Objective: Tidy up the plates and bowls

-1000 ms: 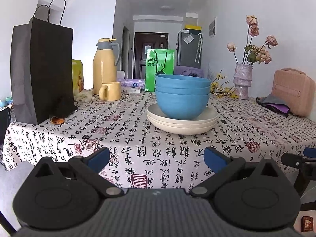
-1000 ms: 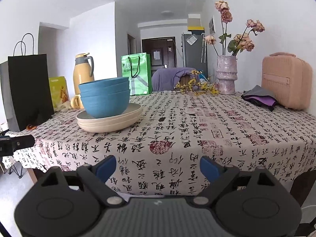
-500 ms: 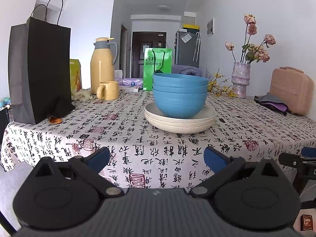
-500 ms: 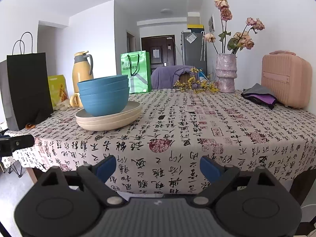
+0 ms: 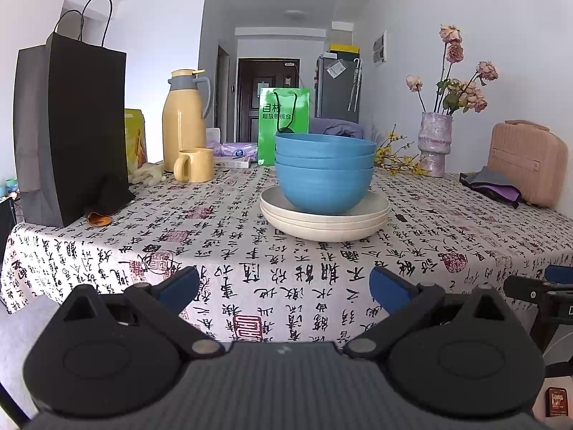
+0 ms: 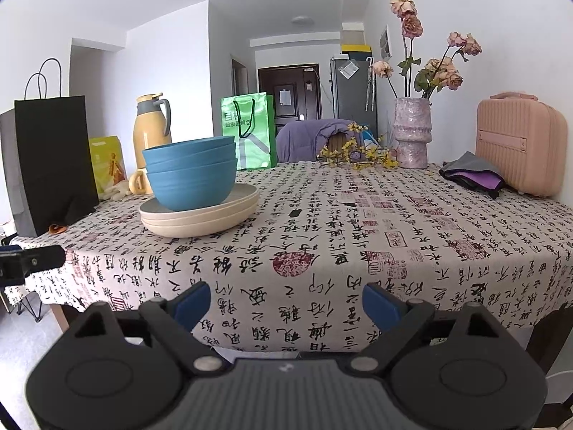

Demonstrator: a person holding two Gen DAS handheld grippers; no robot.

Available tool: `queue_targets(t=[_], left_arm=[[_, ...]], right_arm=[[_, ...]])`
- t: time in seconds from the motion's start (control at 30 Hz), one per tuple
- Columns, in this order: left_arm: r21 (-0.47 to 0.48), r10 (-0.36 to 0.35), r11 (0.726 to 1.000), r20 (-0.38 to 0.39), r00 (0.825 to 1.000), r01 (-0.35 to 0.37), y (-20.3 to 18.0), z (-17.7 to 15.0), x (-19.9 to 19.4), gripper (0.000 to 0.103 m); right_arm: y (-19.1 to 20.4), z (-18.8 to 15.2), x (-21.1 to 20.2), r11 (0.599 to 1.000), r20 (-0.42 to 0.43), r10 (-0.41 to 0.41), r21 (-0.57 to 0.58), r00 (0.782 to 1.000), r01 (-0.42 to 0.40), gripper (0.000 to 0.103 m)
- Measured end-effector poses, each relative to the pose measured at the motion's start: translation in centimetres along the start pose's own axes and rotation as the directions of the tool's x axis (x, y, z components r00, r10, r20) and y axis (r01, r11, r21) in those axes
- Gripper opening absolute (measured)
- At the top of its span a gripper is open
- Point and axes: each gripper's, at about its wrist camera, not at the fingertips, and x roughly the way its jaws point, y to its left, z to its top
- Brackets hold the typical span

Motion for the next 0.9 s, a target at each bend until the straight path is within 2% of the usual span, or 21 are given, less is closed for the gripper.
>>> queue_targets(t=[0.9], left_arm=[[-0.001, 0.001, 1.000, -0.007, 1.000, -0.001, 0.08, -0.10, 0.02, 0.103]], right_arm=[[-0.17, -0.07, -0.02, 1.000, -0.003, -0.003, 0.014, 1.000, 0.003, 0.092]])
